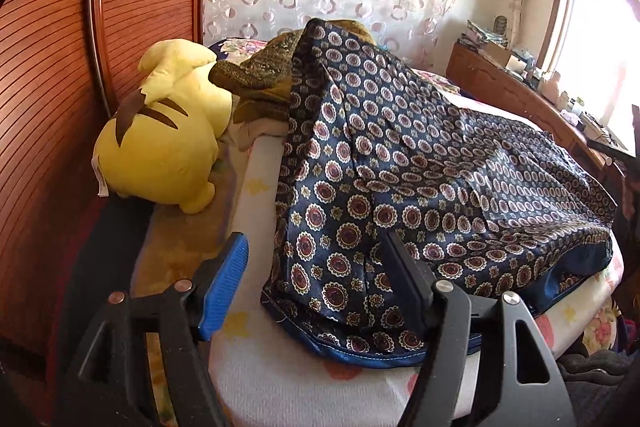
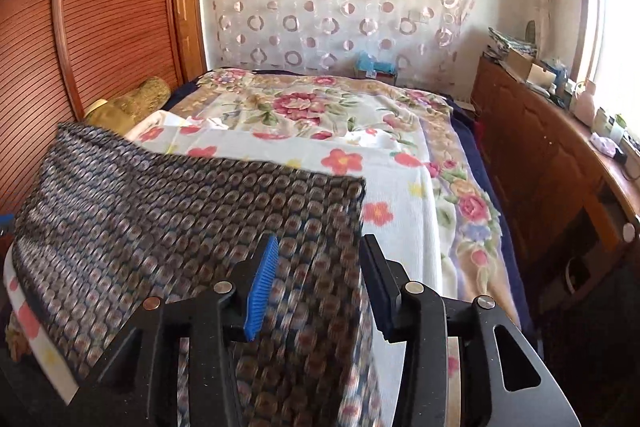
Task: Fold small clothes
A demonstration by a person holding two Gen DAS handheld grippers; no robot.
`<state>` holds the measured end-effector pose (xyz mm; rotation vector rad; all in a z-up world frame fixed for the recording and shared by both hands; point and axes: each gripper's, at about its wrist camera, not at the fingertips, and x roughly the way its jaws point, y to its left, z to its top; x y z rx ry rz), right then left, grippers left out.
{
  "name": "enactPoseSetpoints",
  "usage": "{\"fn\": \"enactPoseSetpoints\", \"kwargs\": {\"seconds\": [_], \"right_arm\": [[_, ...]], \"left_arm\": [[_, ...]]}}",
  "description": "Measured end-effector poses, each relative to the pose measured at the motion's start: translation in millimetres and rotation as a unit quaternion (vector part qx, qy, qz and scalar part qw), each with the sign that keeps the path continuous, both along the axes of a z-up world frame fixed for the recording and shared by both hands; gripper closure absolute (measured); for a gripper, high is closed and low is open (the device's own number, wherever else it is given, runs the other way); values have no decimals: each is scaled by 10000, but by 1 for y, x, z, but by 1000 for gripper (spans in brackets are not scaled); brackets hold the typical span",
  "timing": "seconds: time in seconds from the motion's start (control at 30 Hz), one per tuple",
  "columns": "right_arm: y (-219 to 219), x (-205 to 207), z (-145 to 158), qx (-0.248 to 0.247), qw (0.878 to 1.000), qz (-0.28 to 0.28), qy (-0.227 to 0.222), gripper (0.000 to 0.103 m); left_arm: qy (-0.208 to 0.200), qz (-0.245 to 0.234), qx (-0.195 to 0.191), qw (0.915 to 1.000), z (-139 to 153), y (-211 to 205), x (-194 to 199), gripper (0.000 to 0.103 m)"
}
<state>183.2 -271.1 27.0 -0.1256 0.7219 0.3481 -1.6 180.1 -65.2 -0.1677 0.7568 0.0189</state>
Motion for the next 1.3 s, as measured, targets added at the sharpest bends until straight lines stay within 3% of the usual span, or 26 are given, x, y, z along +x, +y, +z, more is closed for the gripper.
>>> {"fn": "enactPoseSetpoints", "kwargs": {"seconds": [0.23,0.4,0.47,0.53,0.7,0.8,0.97,1.17,1.3], "right_arm": [[11,90,-33,-79,9964,-366,756,59],[12,124,-50,37,9911,-682,1144,60],[15,131,-52,93,9909,-680,1155,73],[17,131,-49,232,9925,-464,1104,92],[11,123,-40,139,9966,-461,671,97],[-7,121,-33,376,9927,-1066,427,97],[-5,120,-31,276,9934,-950,581,97],[7,99,-11,16,9970,-664,387,86],[15,79,-2,9,9992,-278,275,67]], "left_arm": [[142,19,-4,9999,-9,0,3,34],[196,18,-15,9998,-13,0,3,34],[213,16,-15,9998,-14,1,3,34],[230,12,-14,9997,-15,1,3,33],[264,2,-10,9996,-17,1,4,33],[303,-9,-7,9995,-19,0,5,34],[322,-11,-9,9995,-20,0,5,34],[328,-6,-2,9995,-20,1,4,33],[336,-2,-9,9994,-21,0,4,33]]}}
